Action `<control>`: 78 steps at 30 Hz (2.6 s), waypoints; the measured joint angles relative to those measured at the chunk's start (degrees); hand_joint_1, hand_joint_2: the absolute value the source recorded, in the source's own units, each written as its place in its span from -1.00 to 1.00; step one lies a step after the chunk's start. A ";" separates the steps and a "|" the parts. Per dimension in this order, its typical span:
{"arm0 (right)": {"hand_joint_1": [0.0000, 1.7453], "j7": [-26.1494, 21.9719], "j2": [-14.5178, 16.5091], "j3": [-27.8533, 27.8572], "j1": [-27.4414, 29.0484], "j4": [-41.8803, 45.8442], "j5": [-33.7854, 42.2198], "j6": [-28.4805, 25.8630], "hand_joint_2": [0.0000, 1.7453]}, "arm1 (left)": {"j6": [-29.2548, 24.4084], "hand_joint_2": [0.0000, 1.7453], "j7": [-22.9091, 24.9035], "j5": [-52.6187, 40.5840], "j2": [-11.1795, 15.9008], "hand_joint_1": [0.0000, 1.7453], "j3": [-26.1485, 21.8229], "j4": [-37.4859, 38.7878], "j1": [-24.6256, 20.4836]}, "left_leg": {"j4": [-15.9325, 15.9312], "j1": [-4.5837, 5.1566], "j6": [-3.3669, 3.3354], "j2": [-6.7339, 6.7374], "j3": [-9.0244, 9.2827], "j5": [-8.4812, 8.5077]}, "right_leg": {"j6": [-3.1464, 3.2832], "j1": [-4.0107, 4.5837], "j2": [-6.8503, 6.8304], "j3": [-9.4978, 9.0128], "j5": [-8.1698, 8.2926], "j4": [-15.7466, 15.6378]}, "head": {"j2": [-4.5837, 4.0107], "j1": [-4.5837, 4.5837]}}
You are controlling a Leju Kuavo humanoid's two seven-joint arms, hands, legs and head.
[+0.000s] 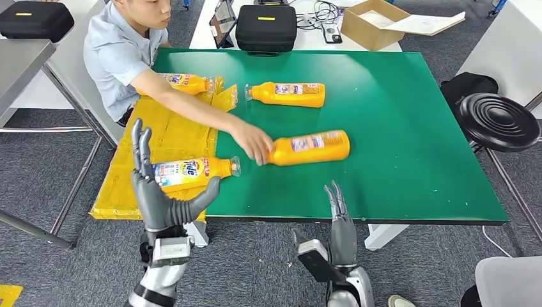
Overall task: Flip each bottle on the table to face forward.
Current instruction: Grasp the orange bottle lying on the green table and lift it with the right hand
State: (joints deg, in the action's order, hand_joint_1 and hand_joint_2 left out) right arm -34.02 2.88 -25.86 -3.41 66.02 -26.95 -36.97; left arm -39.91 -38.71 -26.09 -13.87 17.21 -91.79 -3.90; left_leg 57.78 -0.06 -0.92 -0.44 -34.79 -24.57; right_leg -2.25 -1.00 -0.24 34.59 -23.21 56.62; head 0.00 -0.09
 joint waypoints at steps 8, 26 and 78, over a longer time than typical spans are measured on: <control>-1.00 8.11 -4.51 5.75 -12.25 -15.25 -20.77 -2.43 1.00 | -0.20 1.00 0.02 -10.89 -2.71 -1.00 -4.45 -4.23 3.33 | 0.02 0.08 -0.08 -0.03 0.03 0.14 | -0.10 -0.03 0.00 -0.02 0.12 0.00 | 0.00 0.00; -1.00 13.98 -5.05 7.09 -25.28 -32.10 -28.26 3.04 1.00 | -0.20 1.00 0.02 -5.21 -3.96 -1.00 -5.33 4.11 1.91 | 0.03 0.07 -0.08 -0.01 -0.02 0.15 | -0.12 -0.04 0.00 0.01 0.13 0.01 | 0.00 -0.01; 1.00 -5.79 3.50 15.33 -22.20 -29.88 6.22 18.48 1.00 | 13.96 1.00 9.65 37.70 -2.36 -1.00 2.51 16.92 -4.54 | 0.03 -0.02 -0.06 -0.12 -0.05 0.13 | -0.10 0.05 -0.03 0.00 0.08 0.03 | 0.00 -0.07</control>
State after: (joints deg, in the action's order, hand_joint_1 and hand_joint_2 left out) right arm -39.81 6.39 -10.54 -25.61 36.14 -20.73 -18.49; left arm -25.95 -29.06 11.61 -16.23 19.72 -74.87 -8.43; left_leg 57.81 -0.08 -0.98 -0.55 -34.83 -24.44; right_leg -2.35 -0.95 -0.28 34.58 -23.14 56.64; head 0.00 -0.15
